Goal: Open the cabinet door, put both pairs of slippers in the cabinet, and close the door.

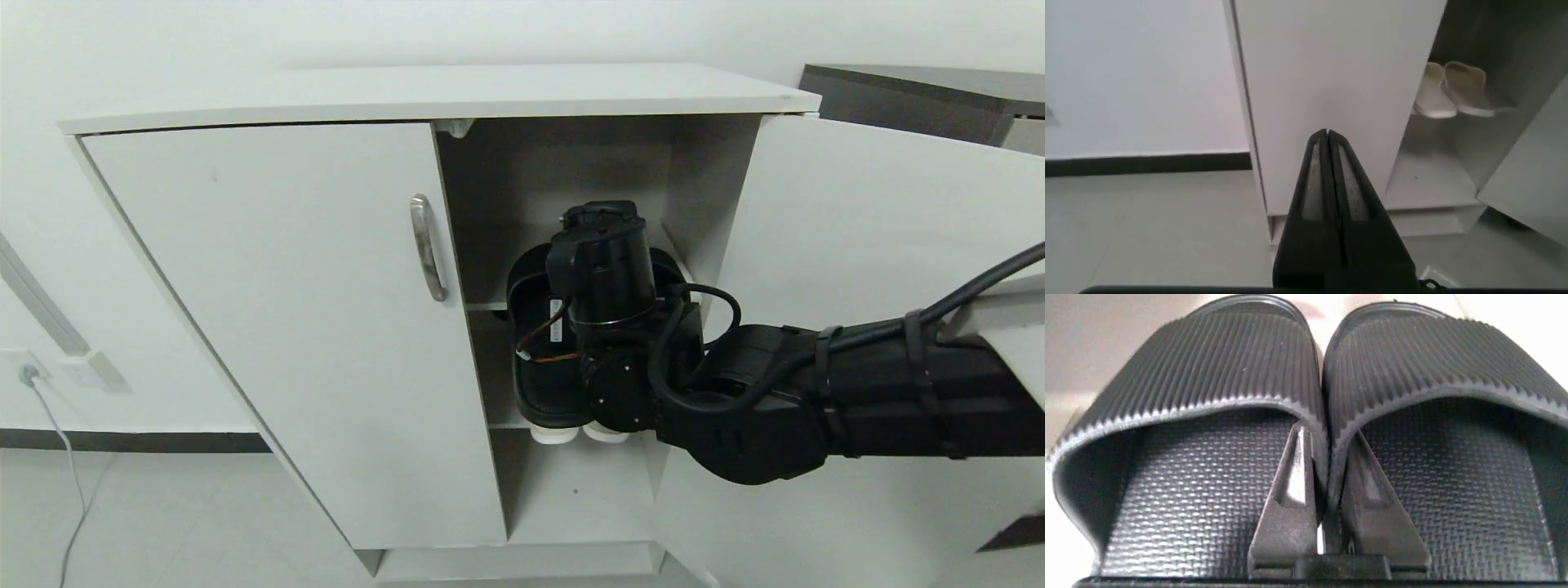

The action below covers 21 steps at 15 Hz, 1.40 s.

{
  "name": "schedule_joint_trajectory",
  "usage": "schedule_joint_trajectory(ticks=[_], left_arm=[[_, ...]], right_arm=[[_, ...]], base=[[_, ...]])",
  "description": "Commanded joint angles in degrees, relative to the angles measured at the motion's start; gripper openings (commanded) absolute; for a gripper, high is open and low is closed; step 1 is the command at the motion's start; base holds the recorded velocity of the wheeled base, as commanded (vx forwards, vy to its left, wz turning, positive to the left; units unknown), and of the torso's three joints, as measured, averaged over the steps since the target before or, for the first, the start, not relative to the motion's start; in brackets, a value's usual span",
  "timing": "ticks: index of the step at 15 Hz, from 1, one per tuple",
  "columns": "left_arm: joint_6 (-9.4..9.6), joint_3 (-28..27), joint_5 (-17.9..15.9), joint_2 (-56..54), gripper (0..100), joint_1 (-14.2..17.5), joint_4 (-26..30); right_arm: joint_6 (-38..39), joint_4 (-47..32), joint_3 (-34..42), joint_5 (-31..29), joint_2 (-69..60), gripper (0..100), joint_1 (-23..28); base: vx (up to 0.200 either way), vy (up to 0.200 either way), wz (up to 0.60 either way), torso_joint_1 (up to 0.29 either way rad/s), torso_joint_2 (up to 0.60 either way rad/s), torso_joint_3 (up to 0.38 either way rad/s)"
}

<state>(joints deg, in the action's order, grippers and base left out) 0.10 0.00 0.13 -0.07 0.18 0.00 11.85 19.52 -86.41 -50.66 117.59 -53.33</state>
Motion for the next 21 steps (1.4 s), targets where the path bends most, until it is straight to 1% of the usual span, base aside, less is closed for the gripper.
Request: schedule_joint_trajectory(ticks=[1, 3, 7, 8, 10, 14, 17, 19, 21], left_arm=[[-0.01, 0.0, 0.0, 0.1, 0, 0.0, 0.0], [-0.01, 0.0, 0.0, 0.1, 0, 0.0, -0.1], [-0.01, 0.0, 0.0, 0.1, 0, 0.0, 0.0], [-0.01, 0.0, 0.0, 0.1, 0, 0.0, -0.1], [-0.01, 0.0, 0.0, 0.1, 0, 0.0, -0.1], [-0.01, 0.0, 0.0, 0.1, 0, 0.0, -0.1], [-0.01, 0.0, 0.0, 0.1, 0, 0.0, -0.1], [-0.01, 0.0, 0.1, 0.1, 0, 0.0, -0.1], [-0.01, 0.0, 0.1, 0.1, 0, 0.0, 0.0]], right_arm=[[-0.1, 0.0, 0.0, 0.0, -0.2, 0, 0.0], [-0.1, -0.1, -0.1, 0.0, -0.2, 0, 0.5], [-1.4, -0.5, -1.4, 0.9, 0.1, 0, 2.4], [-1.7, -0.9, -3.1, 1.4, 1.1, 0, 3.2], [-1.7, -4.2, -6.9, 2.0, 2.9, 0, 4.4], [-1.7, -8.9, -15.5, 3.5, 6.9, 0, 5.8], [-1.7, -10.2, -21.3, 4.4, 9.5, 0, 6.3], [-1.7, -11.6, -23.9, 4.5, 10.6, 0, 6.4], [-1.7, -11.6, -24.4, 4.5, 11.5, 0, 6.4]], base=[[0.200, 0.000, 0.00, 0.002, 0.01, 0.007], [0.200, 0.000, 0.00, 0.005, 0.00, 0.007], [0.000, 0.000, 0.00, 0.000, 0.00, 0.000], [0.000, 0.000, 0.00, 0.000, 0.00, 0.000], [0.000, 0.000, 0.00, 0.000, 0.00, 0.000], [0.000, 0.000, 0.00, 0.000, 0.00, 0.000], [0.000, 0.000, 0.00, 0.000, 0.00, 0.000], [0.000, 0.000, 0.00, 0.000, 0.00, 0.000], [0.000, 0.000, 0.00, 0.000, 0.00, 0.000]])
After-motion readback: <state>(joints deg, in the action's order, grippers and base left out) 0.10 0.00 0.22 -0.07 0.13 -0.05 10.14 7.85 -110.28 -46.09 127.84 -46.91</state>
